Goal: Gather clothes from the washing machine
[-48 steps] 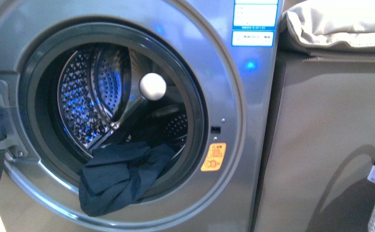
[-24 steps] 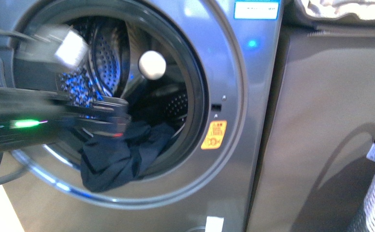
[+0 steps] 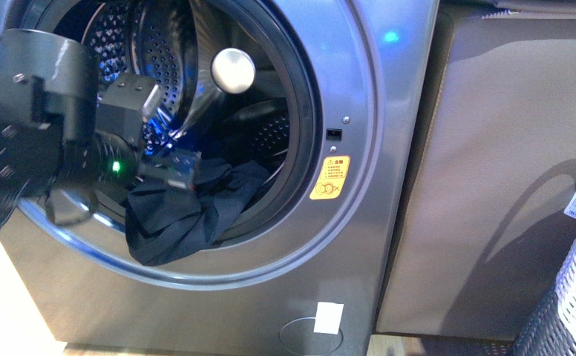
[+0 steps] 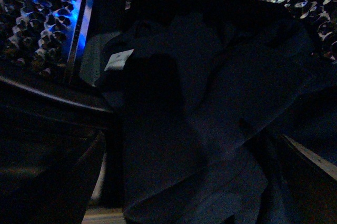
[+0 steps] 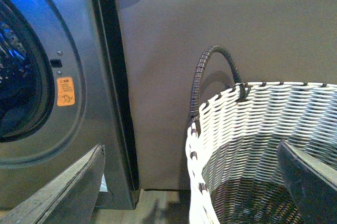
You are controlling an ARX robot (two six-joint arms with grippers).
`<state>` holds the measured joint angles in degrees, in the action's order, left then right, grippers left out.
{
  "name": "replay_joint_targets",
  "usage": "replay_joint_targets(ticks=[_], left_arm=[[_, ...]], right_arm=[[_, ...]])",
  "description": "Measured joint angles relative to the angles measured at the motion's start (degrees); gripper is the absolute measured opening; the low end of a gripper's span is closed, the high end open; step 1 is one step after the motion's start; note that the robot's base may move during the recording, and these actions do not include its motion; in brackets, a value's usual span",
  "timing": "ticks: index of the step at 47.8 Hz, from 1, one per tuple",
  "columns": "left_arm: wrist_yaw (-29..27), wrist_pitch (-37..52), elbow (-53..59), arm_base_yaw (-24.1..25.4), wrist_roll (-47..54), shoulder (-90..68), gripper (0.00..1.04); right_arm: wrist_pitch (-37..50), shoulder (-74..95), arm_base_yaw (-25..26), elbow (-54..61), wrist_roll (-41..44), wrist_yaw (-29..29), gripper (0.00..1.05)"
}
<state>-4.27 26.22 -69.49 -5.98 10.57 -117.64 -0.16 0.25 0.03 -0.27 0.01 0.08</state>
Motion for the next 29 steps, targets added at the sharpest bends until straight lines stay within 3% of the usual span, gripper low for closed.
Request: replay_joint_targets(ticks=[29], left_arm=[[0.68, -7.32, -18.4, -1.31, -3.21, -12.61, 0.98]], right_arm=[[0.0, 0.0, 0.0, 0.0, 0.0, 0.0, 0.97]])
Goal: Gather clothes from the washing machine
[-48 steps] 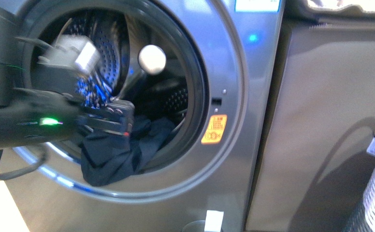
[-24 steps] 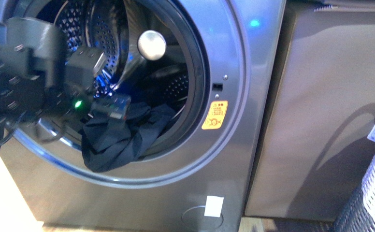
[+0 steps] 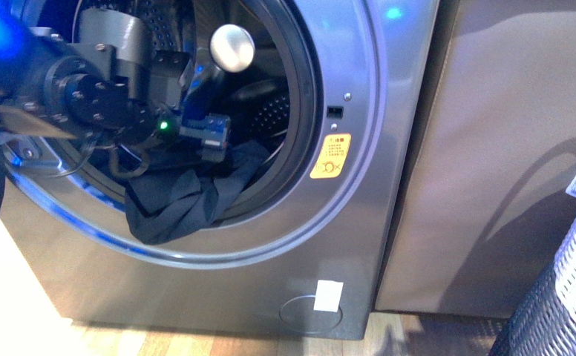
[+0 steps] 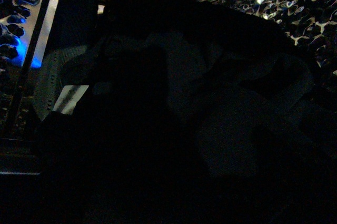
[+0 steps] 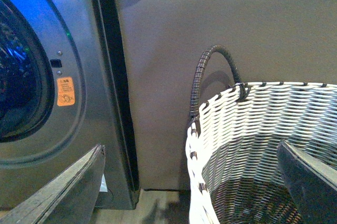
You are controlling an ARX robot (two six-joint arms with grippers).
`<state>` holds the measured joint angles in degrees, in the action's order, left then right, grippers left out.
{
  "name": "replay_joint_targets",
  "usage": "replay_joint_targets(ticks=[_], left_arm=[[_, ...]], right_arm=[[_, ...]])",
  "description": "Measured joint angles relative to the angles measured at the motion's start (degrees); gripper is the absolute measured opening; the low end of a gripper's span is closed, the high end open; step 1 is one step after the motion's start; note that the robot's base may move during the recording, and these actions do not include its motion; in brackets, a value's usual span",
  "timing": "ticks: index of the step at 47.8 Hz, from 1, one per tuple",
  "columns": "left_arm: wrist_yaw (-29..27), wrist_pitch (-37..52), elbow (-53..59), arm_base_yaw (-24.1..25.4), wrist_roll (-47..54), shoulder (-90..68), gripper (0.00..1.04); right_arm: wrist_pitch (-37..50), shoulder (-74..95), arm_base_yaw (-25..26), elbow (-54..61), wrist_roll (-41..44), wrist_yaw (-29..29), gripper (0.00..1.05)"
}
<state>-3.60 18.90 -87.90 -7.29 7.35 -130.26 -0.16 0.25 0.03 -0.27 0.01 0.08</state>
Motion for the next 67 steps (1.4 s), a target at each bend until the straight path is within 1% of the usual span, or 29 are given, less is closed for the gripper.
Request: replay_joint_targets(ticks=[11, 23, 30, 34, 38, 41, 49, 54, 59, 61, 63, 67], left_arm=[[-0.72, -0.76, -2.43, 0.39, 0.72, -3.98, 0.98], [-2.03, -5.99, -3.93, 1.11, 1.22, -5.9, 0.98], [-2.21, -10.82, -5.33, 1.18, 0.5, -6.05, 0.98], [-0.68, -15.28, -6.16, 1.11, 0.63, -6.05, 0.98], [0.11, -19.76, -6.86, 0.68, 2.6, -5.92, 0.98], [-0.83, -21.05, -6.82, 0.37, 4.31, -5.81, 0.98], [-3.93, -19.85, -5.9, -0.5, 7.98, -5.75, 0.98], [-7.8, -14.67, -4.52, -0.79, 11.65, -5.84, 0.98], [-10.14, -11.06, -4.04, -1.31, 13.97, -6.27, 0.98], [-10.38, -9.92, -3.82, -1.36, 15.04, -6.34, 0.95], [-10.38, -8.55, -3.5, -1.46, 16.17, -6.45, 0.88], [-10.64, -7.06, -3.15, -1.64, 17.18, -6.75, 0.78]], right_arm=[[0.0, 0.0, 0.0, 0.0, 0.0, 0.0, 0.97], [0.0, 0.0, 0.0, 0.0, 0.0, 0.0, 0.97], [0.0, 0.0, 0.0, 0.0, 0.0, 0.0, 0.97], [0.0, 0.0, 0.0, 0.0, 0.0, 0.0, 0.97], [0.0, 0.0, 0.0, 0.0, 0.0, 0.0, 0.97], [0.0, 0.0, 0.0, 0.0, 0.0, 0.0, 0.97], [0.0, 0.0, 0.0, 0.0, 0.0, 0.0, 0.97], [0.0, 0.0, 0.0, 0.0, 0.0, 0.0, 0.97], [0.0, 0.0, 0.0, 0.0, 0.0, 0.0, 0.97], [0.0, 0.0, 0.0, 0.0, 0.0, 0.0, 0.97], [0.0, 0.0, 0.0, 0.0, 0.0, -0.02, 0.97], [0.0, 0.0, 0.0, 0.0, 0.0, 0.0, 0.97]])
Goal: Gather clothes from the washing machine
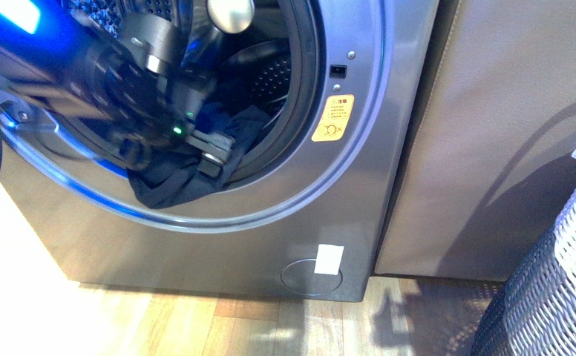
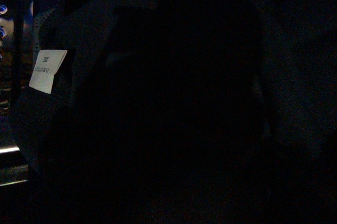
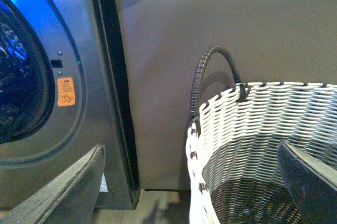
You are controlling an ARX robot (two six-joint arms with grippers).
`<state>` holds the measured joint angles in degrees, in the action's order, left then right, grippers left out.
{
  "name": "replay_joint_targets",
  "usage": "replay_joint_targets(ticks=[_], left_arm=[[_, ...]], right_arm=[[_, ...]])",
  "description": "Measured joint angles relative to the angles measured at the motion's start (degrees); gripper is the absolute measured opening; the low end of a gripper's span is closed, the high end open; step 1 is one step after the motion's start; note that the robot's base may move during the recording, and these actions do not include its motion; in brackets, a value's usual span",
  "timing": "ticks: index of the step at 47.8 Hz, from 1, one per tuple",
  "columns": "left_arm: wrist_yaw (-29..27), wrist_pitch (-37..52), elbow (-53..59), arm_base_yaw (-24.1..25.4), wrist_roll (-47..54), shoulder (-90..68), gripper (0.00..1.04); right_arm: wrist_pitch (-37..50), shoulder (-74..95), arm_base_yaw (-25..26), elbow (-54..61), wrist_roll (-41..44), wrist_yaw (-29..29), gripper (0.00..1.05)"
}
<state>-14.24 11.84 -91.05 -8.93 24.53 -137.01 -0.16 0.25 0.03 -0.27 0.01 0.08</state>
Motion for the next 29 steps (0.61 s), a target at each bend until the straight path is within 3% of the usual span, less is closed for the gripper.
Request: replay_joint_targets(ticks=[11, 20, 29], left_arm=[[0.31, -0.61, 0.15, -0.22, 0.35, -0.22, 0.47], [4.63, -3.45, 0.57, 0.94, -3.76, 0.72, 0.22], [7.45, -0.13, 4.22, 1.44, -7.13, 2.58, 0.16]], right_arm=[[0.0, 0.0, 0.0, 0.0, 0.0, 0.0, 0.97], [0.0, 0.0, 0.0, 0.0, 0.0, 0.0, 0.97], [0.0, 0.0, 0.0, 0.0, 0.0, 0.0, 0.97]])
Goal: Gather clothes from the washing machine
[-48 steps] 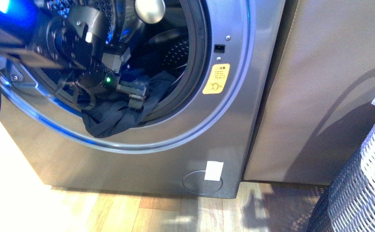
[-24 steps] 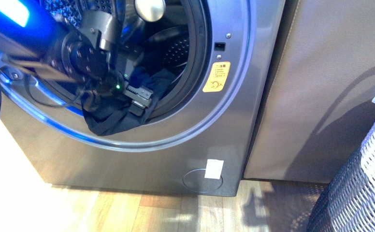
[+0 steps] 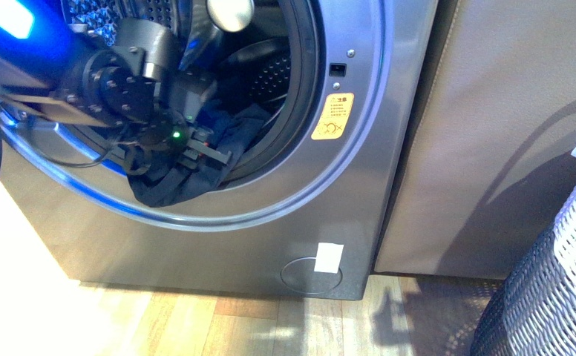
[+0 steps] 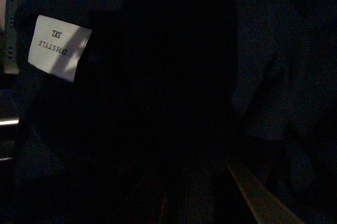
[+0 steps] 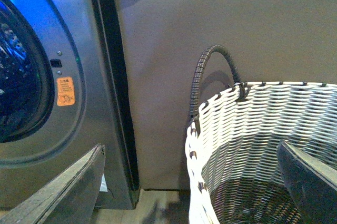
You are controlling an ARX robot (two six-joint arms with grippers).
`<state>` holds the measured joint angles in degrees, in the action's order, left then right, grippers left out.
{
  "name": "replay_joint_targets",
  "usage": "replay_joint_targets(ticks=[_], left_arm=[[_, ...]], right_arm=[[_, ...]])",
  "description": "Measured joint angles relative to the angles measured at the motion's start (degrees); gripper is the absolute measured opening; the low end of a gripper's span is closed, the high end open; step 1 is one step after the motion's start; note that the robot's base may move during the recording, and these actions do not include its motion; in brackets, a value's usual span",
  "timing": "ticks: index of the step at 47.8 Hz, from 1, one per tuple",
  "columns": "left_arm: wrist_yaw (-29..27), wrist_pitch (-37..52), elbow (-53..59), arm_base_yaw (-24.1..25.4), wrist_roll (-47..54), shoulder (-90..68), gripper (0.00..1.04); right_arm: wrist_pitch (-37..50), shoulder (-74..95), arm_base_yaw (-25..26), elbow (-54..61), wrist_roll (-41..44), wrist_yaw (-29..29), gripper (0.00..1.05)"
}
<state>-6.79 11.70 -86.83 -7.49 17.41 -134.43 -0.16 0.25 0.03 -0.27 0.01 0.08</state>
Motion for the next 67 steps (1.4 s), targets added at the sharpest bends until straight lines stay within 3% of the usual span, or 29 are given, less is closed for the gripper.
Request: replay_joint_targets(ticks=[19, 39, 54, 67], left_arm=[[8.87, 8.22, 18.1, -1.05, -4.02, 12.87, 0.15], [17.11, 9.38, 39.01, -4.92, -5.11, 41.51, 0.15], [20.31, 2.51, 37.18, -6.64, -6.01, 59.54, 0.15], [20.46, -0.02, 29.4, -8.81, -8.74, 64.22, 0.15]], right_arm=[[0.0, 0.0, 0.0, 0.0, 0.0, 0.0, 0.97], [0.0, 0.0, 0.0, 0.0, 0.0, 0.0, 0.97], [0.0, 0.0, 0.0, 0.0, 0.0, 0.0, 0.97], [0.0, 0.0, 0.0, 0.0, 0.0, 0.0, 0.97]])
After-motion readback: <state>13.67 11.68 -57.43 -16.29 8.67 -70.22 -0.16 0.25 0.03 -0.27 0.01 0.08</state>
